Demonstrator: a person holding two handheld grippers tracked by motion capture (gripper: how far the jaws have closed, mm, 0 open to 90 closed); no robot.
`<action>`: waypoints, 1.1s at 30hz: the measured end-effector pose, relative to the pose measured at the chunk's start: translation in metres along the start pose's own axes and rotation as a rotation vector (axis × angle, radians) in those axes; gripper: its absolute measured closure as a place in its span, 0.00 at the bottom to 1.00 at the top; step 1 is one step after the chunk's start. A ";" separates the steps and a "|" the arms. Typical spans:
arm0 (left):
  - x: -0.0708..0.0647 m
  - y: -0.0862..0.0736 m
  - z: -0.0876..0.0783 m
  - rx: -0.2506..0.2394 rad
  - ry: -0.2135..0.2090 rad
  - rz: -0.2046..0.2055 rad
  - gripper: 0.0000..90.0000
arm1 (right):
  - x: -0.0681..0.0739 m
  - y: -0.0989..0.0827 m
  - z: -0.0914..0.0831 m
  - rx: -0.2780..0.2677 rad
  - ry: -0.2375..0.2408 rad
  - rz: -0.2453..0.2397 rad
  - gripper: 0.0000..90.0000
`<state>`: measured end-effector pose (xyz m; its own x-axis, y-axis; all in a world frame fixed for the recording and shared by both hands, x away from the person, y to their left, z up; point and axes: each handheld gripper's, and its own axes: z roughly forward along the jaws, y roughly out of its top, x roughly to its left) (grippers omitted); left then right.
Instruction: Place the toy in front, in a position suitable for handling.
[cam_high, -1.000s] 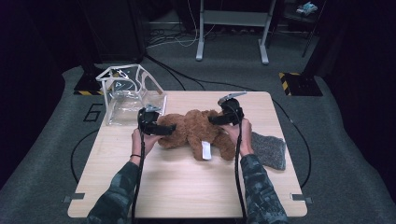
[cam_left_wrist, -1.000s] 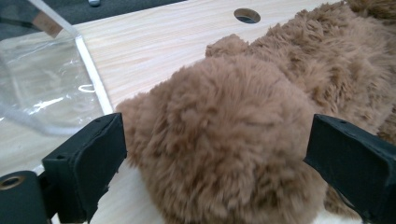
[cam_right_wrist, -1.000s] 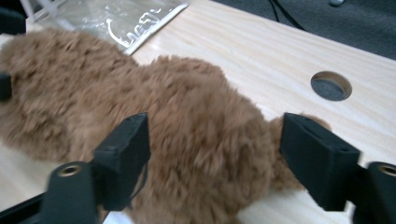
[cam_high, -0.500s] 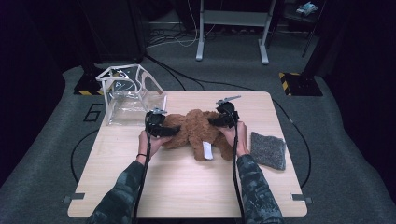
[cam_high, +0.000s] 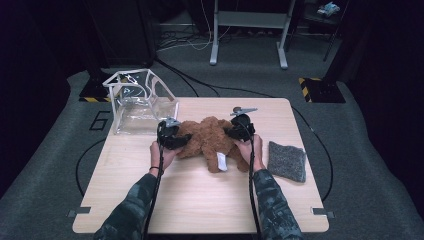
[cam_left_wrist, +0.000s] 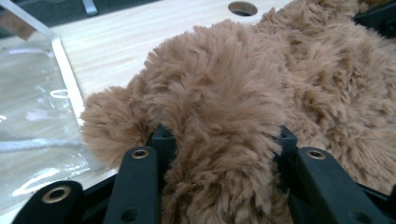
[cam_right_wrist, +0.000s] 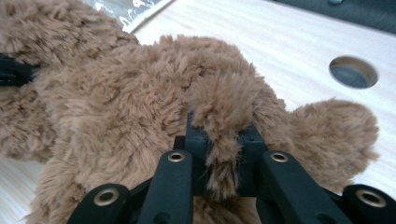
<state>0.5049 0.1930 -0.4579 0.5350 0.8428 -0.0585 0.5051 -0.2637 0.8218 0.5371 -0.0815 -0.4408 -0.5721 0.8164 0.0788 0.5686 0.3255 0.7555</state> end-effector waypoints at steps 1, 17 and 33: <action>0.000 0.001 -0.001 -0.006 -0.005 0.003 0.67 | 0.001 0.000 -0.003 -0.008 -0.002 -0.002 0.89; -0.010 0.026 -0.039 -0.097 -0.113 -0.009 0.68 | 0.014 0.019 -0.070 -0.113 -0.029 -0.029 0.90; -0.040 0.024 -0.052 -0.077 -0.220 -0.006 0.67 | 0.026 0.001 -0.123 -0.094 -0.068 -0.044 0.89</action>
<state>0.4607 0.1770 -0.4064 0.6712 0.7194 -0.1789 0.4604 -0.2154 0.8612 0.4503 -0.1183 -0.3578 -0.5522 0.8337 0.0021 0.4836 0.3182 0.8154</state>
